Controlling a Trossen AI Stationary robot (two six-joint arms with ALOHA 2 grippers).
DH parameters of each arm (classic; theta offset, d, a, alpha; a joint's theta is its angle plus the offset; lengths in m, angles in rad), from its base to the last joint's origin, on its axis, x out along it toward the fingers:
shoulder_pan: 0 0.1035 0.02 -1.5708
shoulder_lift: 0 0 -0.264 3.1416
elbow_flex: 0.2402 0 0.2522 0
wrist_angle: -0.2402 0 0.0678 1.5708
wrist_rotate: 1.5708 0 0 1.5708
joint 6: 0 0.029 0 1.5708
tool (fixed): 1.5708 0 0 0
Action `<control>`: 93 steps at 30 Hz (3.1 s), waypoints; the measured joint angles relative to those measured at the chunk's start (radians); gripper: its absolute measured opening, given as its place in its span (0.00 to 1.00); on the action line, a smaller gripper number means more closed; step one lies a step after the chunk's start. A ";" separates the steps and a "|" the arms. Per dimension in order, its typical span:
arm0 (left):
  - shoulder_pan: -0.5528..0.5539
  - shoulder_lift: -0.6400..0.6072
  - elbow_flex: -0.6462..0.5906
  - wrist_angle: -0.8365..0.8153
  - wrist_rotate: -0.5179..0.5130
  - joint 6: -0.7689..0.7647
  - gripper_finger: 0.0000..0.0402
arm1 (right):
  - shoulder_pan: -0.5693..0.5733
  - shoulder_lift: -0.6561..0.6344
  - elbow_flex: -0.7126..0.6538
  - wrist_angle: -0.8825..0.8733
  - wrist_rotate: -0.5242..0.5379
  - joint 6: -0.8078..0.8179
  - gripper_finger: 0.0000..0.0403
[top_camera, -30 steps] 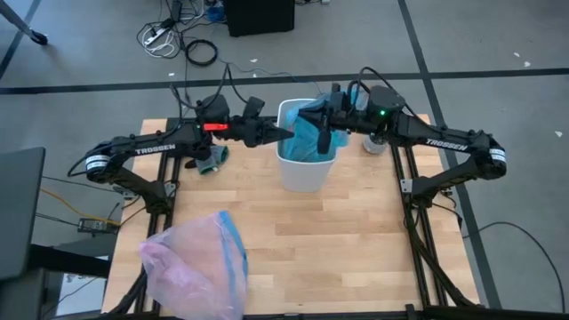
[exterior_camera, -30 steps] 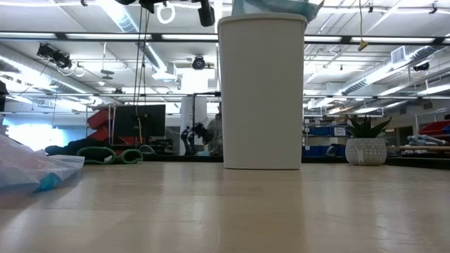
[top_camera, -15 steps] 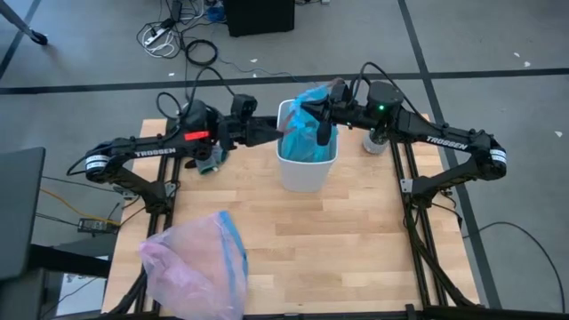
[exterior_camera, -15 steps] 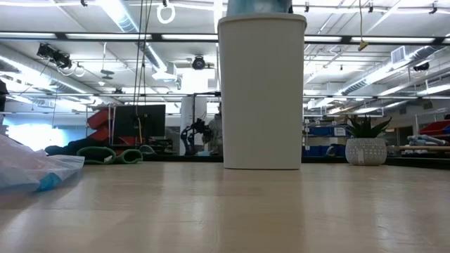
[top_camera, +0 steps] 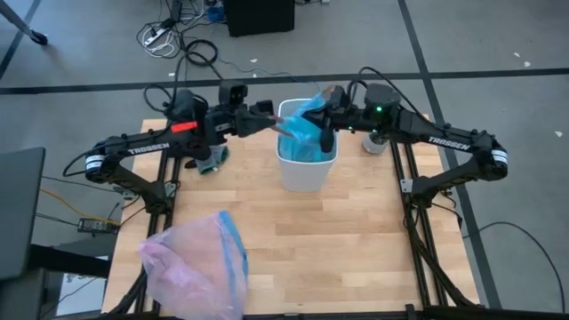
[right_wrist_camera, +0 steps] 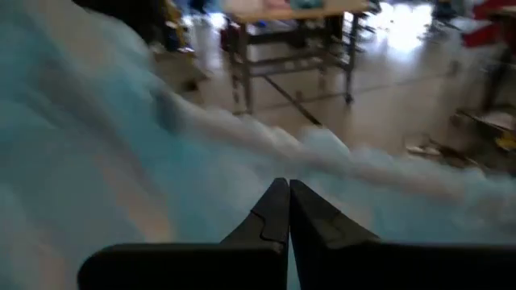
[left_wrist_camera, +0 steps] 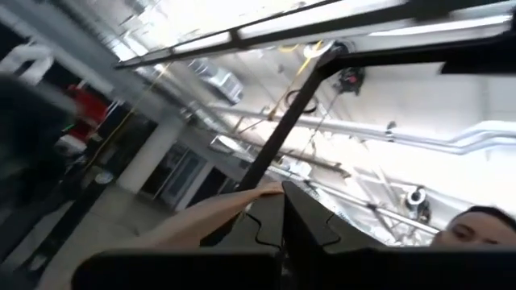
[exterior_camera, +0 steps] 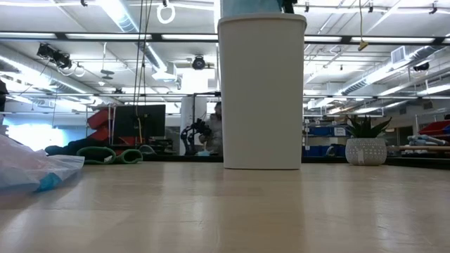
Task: Place trash/remove bag and relplace
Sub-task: Remove the trash bag from the trash bin
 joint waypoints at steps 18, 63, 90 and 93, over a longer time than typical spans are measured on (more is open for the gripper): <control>0.017 0.001 0.004 -0.154 -0.012 0.056 0.03 | -0.013 -0.367 0.001 -0.226 0.089 0.105 0.46; 0.012 0.001 0.003 -0.163 -0.017 0.105 0.03 | -0.451 -0.367 0.000 -0.523 -0.137 0.133 0.69; 0.079 0.002 0.003 0.066 -0.195 0.109 0.03 | -0.438 -0.402 0.000 -0.001 -0.226 0.142 0.00; 0.086 0.004 0.037 0.172 -0.236 0.167 0.03 | -0.399 -0.415 0.000 0.157 -0.233 0.138 0.00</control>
